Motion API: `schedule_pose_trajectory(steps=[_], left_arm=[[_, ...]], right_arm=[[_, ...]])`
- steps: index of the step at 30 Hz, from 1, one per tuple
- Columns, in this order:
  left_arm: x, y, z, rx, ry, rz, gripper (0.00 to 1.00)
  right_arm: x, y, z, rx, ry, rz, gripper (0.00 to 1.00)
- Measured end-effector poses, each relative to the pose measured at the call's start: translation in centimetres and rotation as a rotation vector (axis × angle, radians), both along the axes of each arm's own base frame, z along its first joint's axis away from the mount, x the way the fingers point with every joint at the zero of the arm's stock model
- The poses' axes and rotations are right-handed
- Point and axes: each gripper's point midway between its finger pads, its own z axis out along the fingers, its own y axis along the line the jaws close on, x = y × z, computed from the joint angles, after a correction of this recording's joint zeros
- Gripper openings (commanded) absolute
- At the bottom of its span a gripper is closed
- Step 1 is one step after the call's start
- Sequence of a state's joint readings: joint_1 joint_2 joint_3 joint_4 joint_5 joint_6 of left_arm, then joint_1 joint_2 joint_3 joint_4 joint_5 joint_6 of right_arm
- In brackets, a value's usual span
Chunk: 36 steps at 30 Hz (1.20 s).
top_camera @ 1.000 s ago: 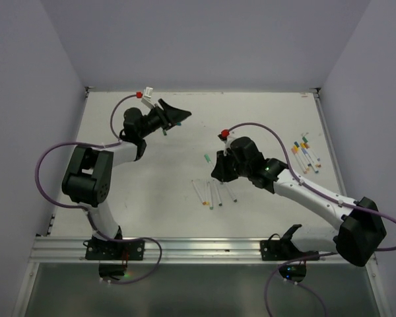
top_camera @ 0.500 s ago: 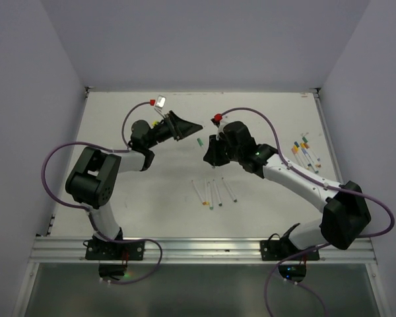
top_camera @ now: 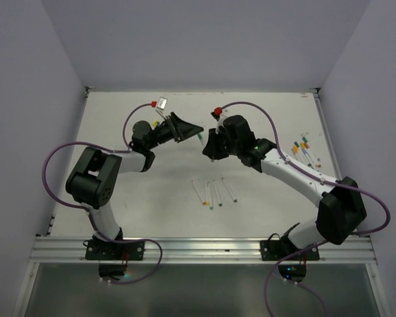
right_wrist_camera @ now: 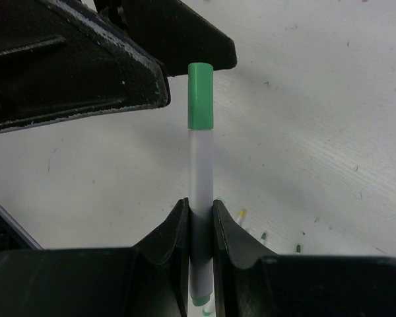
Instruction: Open the pen caps
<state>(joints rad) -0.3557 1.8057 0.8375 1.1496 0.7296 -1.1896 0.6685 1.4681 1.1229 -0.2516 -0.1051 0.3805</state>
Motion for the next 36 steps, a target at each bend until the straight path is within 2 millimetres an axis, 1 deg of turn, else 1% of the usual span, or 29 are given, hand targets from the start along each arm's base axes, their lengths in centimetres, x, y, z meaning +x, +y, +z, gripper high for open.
schedule_pose_trajectory(steps=[3,5,10,11,12,15,17,19,20,21,26,27,28,30,31,36], left_arm=[[0.0,0.0,-0.3,0.005,0.011,-0.001,0.65],[-0.1,0.0,-0.4,0.006,0.016,-0.001,0.64],[-0.4,0.0,-0.5,-0.005,0.037,-0.007,0.58],[-0.5,-0.1,-0.4,-0.01,0.041,-0.01,0.53],[-0.6,-0.1,-0.3,-0.017,0.047,-0.014,0.52],[-0.5,-0.1,-0.2,-0.03,0.065,-0.011,0.49],[-0.4,-0.1,-0.2,-0.044,0.079,-0.011,0.48],[-0.5,-0.1,-0.2,-0.057,0.093,-0.017,0.43],[-0.5,-0.2,-0.1,-0.063,0.098,-0.019,0.37],[-0.5,-0.2,-0.1,-0.067,0.103,-0.018,0.35],[-0.4,-0.1,-0.2,-0.078,0.122,-0.011,0.33],[-0.4,-0.1,-0.1,-0.081,0.126,-0.012,0.31],[-0.4,-0.1,-0.1,-0.083,0.129,-0.011,0.21],[-0.2,0.0,-0.2,-0.086,0.136,-0.003,0.12],[-0.2,0.0,-0.1,-0.09,0.142,-0.003,0.0],[-0.3,-0.1,0.0,-0.101,0.15,-0.006,0.0]], right_arm=[[0.2,0.0,0.3,0.004,-0.006,-0.002,0.0],[0.3,0.1,0.5,0.008,-0.01,-0.002,0.0],[0.5,0.0,0.6,0.012,-0.014,-0.004,0.0],[0.6,0.1,0.6,0.013,-0.015,-0.005,0.0],[0.6,0.2,0.6,0.016,-0.016,-0.003,0.0],[0.8,0.5,0.5,0.025,-0.018,0.006,0.0],[0.8,0.6,0.6,0.029,-0.021,0.007,0.0],[1.0,0.7,0.7,0.035,-0.029,0.007,0.0],[1.0,0.7,0.8,0.038,-0.032,0.007,0.0],[1.1,0.8,0.9,0.041,-0.036,0.008,0.0],[1.2,1.0,1.2,0.051,-0.045,0.01,0.0],[1.2,1.0,1.2,0.051,-0.046,0.01,0.0],[1.2,1.0,1.2,0.052,-0.047,0.01,0.0],[1.3,1.1,1.3,0.056,-0.05,0.013,0.0],[1.3,1.1,1.4,0.058,-0.052,0.013,0.0],[1.3,1.1,1.3,0.057,-0.052,0.012,0.0]])
